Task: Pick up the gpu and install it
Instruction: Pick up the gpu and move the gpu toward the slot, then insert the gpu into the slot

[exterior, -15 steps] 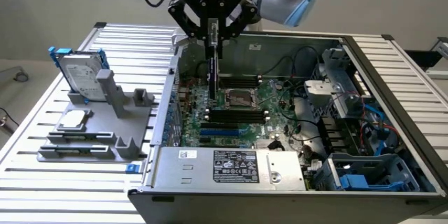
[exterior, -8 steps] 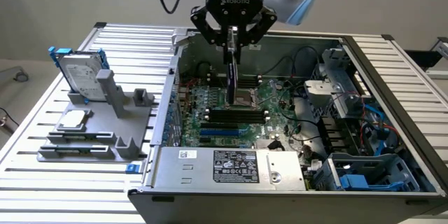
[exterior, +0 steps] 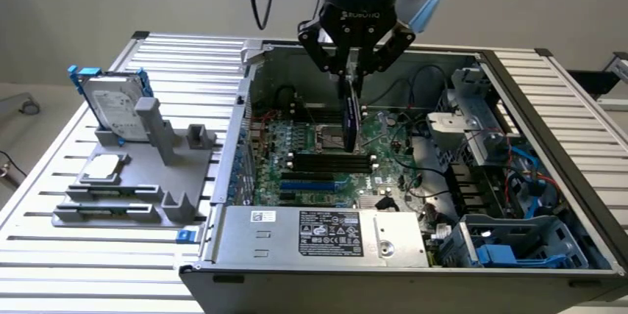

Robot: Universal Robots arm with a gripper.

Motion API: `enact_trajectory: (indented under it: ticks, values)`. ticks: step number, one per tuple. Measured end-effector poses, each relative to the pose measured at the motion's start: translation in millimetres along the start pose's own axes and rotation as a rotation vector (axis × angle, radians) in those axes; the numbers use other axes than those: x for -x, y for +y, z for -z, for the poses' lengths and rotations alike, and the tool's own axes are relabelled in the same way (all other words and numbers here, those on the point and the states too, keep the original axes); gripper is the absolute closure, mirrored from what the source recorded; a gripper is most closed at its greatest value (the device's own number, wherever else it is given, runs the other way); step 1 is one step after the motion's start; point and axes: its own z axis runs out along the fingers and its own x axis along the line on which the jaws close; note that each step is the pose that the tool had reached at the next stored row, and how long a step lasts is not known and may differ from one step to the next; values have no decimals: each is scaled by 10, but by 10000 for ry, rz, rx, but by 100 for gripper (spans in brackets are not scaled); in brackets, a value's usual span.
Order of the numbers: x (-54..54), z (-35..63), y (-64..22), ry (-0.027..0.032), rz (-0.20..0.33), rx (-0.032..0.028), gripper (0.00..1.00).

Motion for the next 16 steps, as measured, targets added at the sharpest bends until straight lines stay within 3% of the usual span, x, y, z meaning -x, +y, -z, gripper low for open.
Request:
enact_trajectory:
  ticks: [16]
  values:
    - [0,0,0,2,1,0,74]
